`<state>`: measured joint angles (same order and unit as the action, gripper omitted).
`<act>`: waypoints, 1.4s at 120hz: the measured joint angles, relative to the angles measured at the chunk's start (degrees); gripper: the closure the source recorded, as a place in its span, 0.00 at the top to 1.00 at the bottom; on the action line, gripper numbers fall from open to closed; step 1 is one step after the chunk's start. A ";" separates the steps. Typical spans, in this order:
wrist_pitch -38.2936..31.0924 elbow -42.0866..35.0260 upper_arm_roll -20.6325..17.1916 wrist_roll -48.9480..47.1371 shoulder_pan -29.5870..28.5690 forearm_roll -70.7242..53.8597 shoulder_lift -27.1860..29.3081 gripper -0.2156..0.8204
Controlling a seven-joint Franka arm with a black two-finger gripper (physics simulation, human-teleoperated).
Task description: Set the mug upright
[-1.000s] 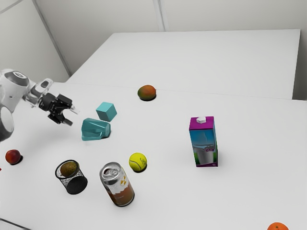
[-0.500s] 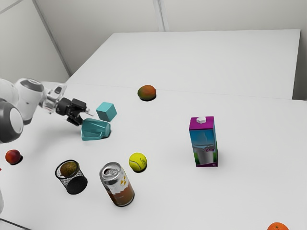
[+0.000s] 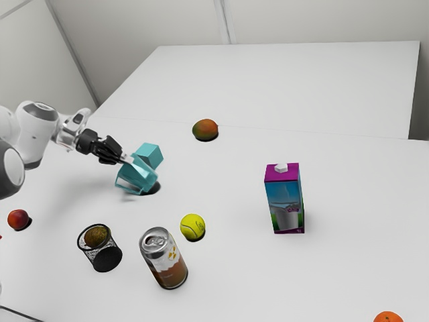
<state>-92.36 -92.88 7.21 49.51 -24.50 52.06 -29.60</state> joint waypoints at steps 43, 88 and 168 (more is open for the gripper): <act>-3.54 -1.40 -0.04 -2.02 7.28 -12.89 10.29 0.04; -18.95 -8.51 -7.89 -15.07 16.86 -48.60 17.56 0.03; -39.51 -27.31 -9.30 -31.39 18.09 -58.57 22.04 0.03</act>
<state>-131.87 -120.19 -2.09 18.12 -6.41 -6.52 -7.55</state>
